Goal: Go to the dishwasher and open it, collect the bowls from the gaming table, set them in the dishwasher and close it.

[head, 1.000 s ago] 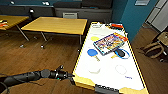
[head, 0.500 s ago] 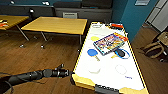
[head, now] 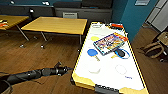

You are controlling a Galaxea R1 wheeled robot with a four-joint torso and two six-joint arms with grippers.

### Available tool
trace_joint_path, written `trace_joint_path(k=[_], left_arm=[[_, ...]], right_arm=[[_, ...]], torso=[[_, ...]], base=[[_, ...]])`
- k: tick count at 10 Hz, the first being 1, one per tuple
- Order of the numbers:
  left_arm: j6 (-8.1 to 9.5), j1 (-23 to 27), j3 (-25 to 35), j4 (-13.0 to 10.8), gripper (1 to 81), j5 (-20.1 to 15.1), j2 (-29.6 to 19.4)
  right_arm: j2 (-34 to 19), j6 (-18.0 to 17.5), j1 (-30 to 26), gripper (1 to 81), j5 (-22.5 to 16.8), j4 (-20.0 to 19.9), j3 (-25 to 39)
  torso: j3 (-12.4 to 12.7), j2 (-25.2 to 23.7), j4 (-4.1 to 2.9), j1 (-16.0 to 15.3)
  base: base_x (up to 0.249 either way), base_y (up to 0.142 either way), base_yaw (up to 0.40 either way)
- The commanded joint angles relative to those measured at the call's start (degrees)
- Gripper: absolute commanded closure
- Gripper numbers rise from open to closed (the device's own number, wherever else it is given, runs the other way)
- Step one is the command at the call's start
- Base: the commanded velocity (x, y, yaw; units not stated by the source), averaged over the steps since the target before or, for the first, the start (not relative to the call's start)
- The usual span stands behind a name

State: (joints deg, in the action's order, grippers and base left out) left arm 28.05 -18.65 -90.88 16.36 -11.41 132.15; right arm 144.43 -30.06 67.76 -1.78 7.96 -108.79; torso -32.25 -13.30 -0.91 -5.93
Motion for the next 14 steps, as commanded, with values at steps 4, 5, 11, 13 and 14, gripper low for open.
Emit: trace_joint_path(k=[4,5,11,13,14], left_arm=[[5.88,9.4,-4.1,-0.5,1.0,-0.2,4.3],[5.88,9.9,-5.4,-1.4,1.0,-0.3,5.9],[6.05,12.5,-12.5,-4.6,1.0,-7.7,16.2],[6.75,14.4,-17.0,-4.4,1.0,-15.1,20.0],[7.80,15.1,-17.1,-4.7,1.0,-15.4,20.5]], right_arm=[[-1.0,-0.2,-2.8,81.1,-4.0,0.7,0.9],[-1.0,-0.2,-2.9,81.1,-4.0,0.7,0.9],[-0.6,-0.2,-3.1,81.1,-4.1,0.7,0.9],[-0.4,-0.2,-3.0,81.1,-4.1,0.8,0.9],[-0.4,-0.2,-3.1,81.1,-4.1,0.8,0.9]], torso=[[0.0,0.0,0.00,0.0],[0.0,0.0,0.00,0.0],[0.0,0.0,0.00,0.0],[0.0,0.0,0.00,0.0],[0.0,0.0,0.00,0.0]], base=[[0.000,0.000,0.000],[0.000,0.000,0.000],[0.000,0.000,0.000],[0.000,0.000,0.000],[0.000,0.000,0.000]])
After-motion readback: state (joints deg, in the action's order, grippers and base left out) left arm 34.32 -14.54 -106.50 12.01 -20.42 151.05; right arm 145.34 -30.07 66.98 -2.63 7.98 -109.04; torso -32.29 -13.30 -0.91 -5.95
